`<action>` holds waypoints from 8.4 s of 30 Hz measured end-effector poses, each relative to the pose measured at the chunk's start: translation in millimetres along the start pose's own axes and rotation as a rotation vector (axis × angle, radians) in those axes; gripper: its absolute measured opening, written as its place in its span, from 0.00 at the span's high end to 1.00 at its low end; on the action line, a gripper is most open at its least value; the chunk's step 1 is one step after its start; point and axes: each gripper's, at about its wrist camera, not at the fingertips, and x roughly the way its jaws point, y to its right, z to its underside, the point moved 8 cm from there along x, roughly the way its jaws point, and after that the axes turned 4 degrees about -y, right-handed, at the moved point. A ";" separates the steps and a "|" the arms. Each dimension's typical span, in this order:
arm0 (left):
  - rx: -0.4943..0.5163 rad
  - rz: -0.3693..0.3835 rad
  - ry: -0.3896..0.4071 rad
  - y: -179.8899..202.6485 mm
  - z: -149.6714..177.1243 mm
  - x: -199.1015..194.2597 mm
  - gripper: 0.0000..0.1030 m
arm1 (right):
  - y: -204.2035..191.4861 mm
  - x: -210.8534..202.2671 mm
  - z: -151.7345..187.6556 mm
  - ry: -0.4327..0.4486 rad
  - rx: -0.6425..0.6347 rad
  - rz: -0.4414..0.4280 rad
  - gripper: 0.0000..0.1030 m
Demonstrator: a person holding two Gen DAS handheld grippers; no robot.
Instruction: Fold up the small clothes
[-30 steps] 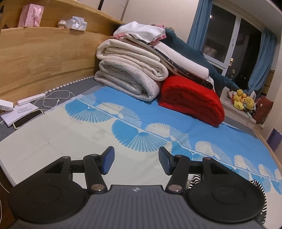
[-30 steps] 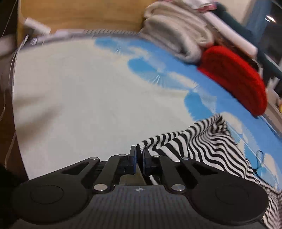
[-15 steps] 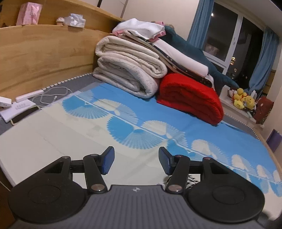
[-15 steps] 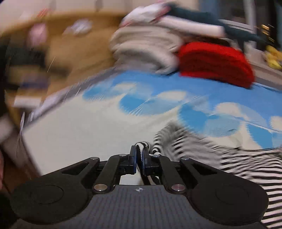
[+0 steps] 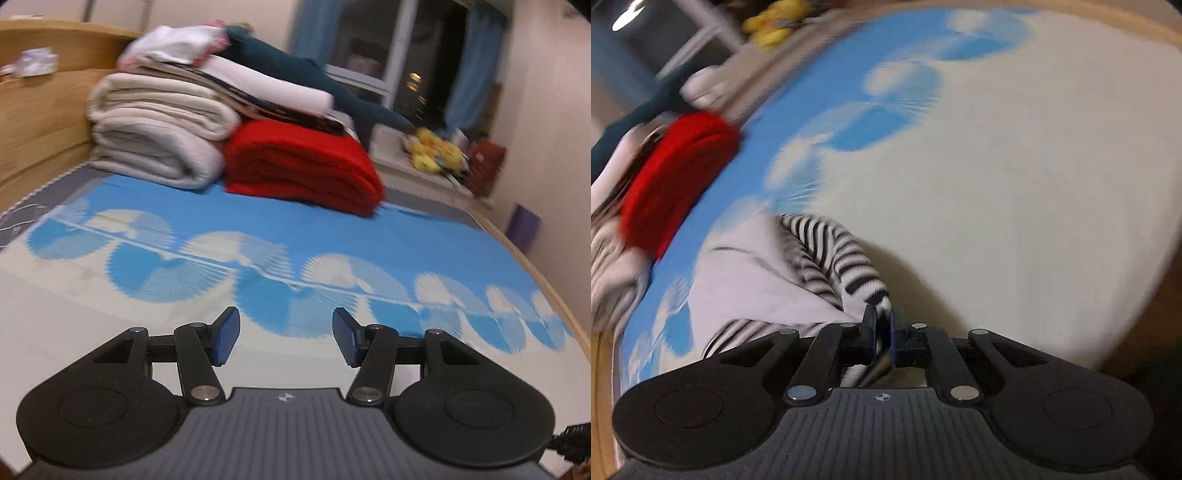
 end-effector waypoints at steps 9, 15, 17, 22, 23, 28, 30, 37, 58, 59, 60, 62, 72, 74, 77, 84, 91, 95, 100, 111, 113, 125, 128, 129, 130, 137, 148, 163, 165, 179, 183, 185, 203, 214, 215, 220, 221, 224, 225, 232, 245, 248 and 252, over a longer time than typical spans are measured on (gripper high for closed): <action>0.097 0.081 -0.106 81.4 30.5 46.3 0.38 | -39.7 -18.9 -54.9 0.013 -0.259 -0.213 0.73; 0.044 0.116 -0.243 103.5 55.6 81.6 0.38 | -105.1 41.2 -73.2 -0.140 -0.467 -0.375 0.51; 0.009 0.133 -0.307 112.4 69.2 94.7 0.38 | -113.7 66.3 -79.8 -0.161 -0.420 -0.406 0.51; 0.000 0.165 -0.444 137.0 100.7 122.6 0.30 | -124.9 123.8 -80.9 -0.280 -0.237 -0.452 0.50; 0.012 0.169 -0.454 142.7 105.1 125.7 0.30 | -127.0 131.3 -80.2 -0.282 -0.231 -0.440 0.51; 0.001 0.207 -0.533 163.8 124.5 144.9 0.28 | -131.4 140.0 -96.7 -0.258 -0.118 -0.498 0.96; -0.002 0.225 -0.589 171.7 136.6 153.9 0.27 | -135.1 108.9 -124.9 -0.099 -0.109 -0.607 0.98; 0.182 0.207 -0.808 193.5 198.1 175.0 0.17 | -76.7 158.1 -127.6 -0.217 -0.028 -0.301 0.98; -0.042 0.113 -0.603 177.4 157.4 152.9 0.19 | -83.0 97.0 -54.3 -0.377 -0.441 -0.364 0.66; -0.063 0.107 -0.599 176.8 156.4 154.6 0.19 | -83.3 93.6 -51.3 -0.372 -0.477 -0.366 0.89; -0.082 0.109 -0.599 178.3 155.6 154.9 0.19 | -83.1 89.0 -51.5 -0.355 -0.513 -0.366 0.91; -0.114 0.123 -0.613 179.6 157.5 156.7 0.18 | -75.1 82.0 -57.4 -0.340 -0.508 -0.377 0.99; -0.064 0.126 -0.622 184.4 159.7 162.2 0.17 | -44.8 89.9 -75.3 -0.231 -0.518 -0.143 0.96; -0.065 0.127 -0.590 183.0 151.2 160.4 0.17 | -51.6 71.1 -91.8 -0.134 -0.445 -0.207 0.90; -0.120 0.137 -0.554 176.7 139.0 156.5 0.17 | -61.6 58.7 -96.1 -0.129 -0.381 -0.294 0.41; -0.216 0.060 -0.549 152.8 124.8 176.7 0.17 | -74.8 93.0 -60.1 -0.292 -0.530 -0.241 0.21; -0.516 0.173 -0.699 137.3 144.4 226.3 0.13 | -63.1 121.6 -47.7 -0.381 -0.460 -0.165 0.19; -0.544 0.210 -0.707 139.8 145.4 243.1 0.13 | -59.2 125.7 -42.8 -0.394 -0.417 -0.162 0.25; -0.486 0.227 -0.702 146.6 140.3 247.4 0.35 | -71.8 124.6 -38.8 -0.393 -0.393 -0.214 0.68; -0.294 0.170 -0.496 113.7 63.1 222.6 0.53 | -135.3 115.1 -29.5 -0.303 -0.362 -0.330 0.80; -0.279 0.120 -0.453 95.0 50.7 224.2 0.51 | -150.0 118.7 -26.6 -0.285 -0.362 -0.351 0.80; 0.054 0.057 -0.604 96.2 96.6 209.8 0.32 | -164.4 145.5 -6.7 -0.280 -0.404 -0.170 0.80; 0.033 0.078 -0.552 98.2 84.0 192.4 0.35 | -166.5 139.5 -6.0 -0.255 -0.424 -0.148 0.76; 0.042 0.096 -0.533 100.2 78.9 185.9 0.35 | -166.8 136.9 -7.2 -0.248 -0.430 -0.142 0.75; 0.055 0.119 -0.521 103.6 74.6 179.6 0.35 | -166.0 133.2 -9.0 -0.242 -0.433 -0.137 0.73; 0.192 0.081 -0.588 110.1 99.7 171.9 0.35 | -151.4 104.5 -20.1 -0.251 -0.401 -0.167 0.57; 0.194 0.039 -0.648 105.1 119.6 175.9 0.35 | -143.5 106.5 22.0 -0.365 -0.649 -0.071 0.89; 0.227 -0.103 -0.181 99.6 53.7 69.9 0.14 | -154.2 20.0 -7.5 0.034 -0.775 -0.036 0.39; 0.198 -0.087 -0.113 96.2 51.8 42.4 0.09 | -153.9 -7.7 -6.9 0.096 -0.768 -0.094 0.39; 0.263 0.023 -0.138 131.7 161.4 -2.1 0.09 | -115.5 -75.8 51.0 0.231 -0.732 -0.150 0.18; 0.191 -0.026 -0.123 125.2 151.7 12.4 0.09 | -120.5 -66.6 67.7 0.216 -0.793 -0.122 0.18; 0.147 -0.069 -0.144 115.5 152.3 18.0 0.09 | -121.1 -64.5 70.9 0.197 -0.791 -0.131 0.18; 0.102 -0.070 -0.165 113.6 154.5 14.4 0.08 | -135.2 -53.3 86.4 0.154 -0.818 -0.150 0.18; 0.105 -0.058 -0.188 116.5 156.7 22.7 0.08 | -147.1 -48.0 94.0 0.145 -0.849 -0.166 0.18; 0.102 -0.057 -0.188 116.8 156.6 22.7 0.08 | -148.1 -48.0 94.0 0.144 -0.849 -0.167 0.18; 0.101 -0.050 -0.185 119.2 156.5 22.7 0.08 | -150.6 -47.6 96.6 0.140 -0.859 -0.171 0.18; 0.102 -0.050 -0.184 119.4 156.5 22.8 0.08 | -150.9 -47.5 97.2 0.140 -0.861 -0.171 0.18; 0.102 -0.049 -0.184 120.3 156.5 23.2 0.08 | -151.1 -47.2 98.0 0.140 -0.866 -0.172 0.18; 0.100 -0.047 -0.184 120.4 156.6 23.3 0.08 | -151.3 -47.2 98.2 0.140 -0.865 -0.172 0.18; 0.101 -0.042 -0.185 121.2 155.6 24.0 0.08 | -152.7 -47.0 100.3 0.139 -0.876 -0.174 0.18; 0.108 -0.032 -0.185 122.9 155.8 24.7 0.08 | -154.6 -46.0 102.0 0.135 -0.880 -0.174 0.18; 0.111 -0.028 -0.185 124.0 156.7 25.1 0.08 | -154.7 -45.9 102.1 0.135 -0.880 -0.173 0.18; 0.112 -0.026 -0.184 124.8 157.0 25.4 0.08 | -154.8 -45.9 102.3 0.135 -0.880 -0.173 0.18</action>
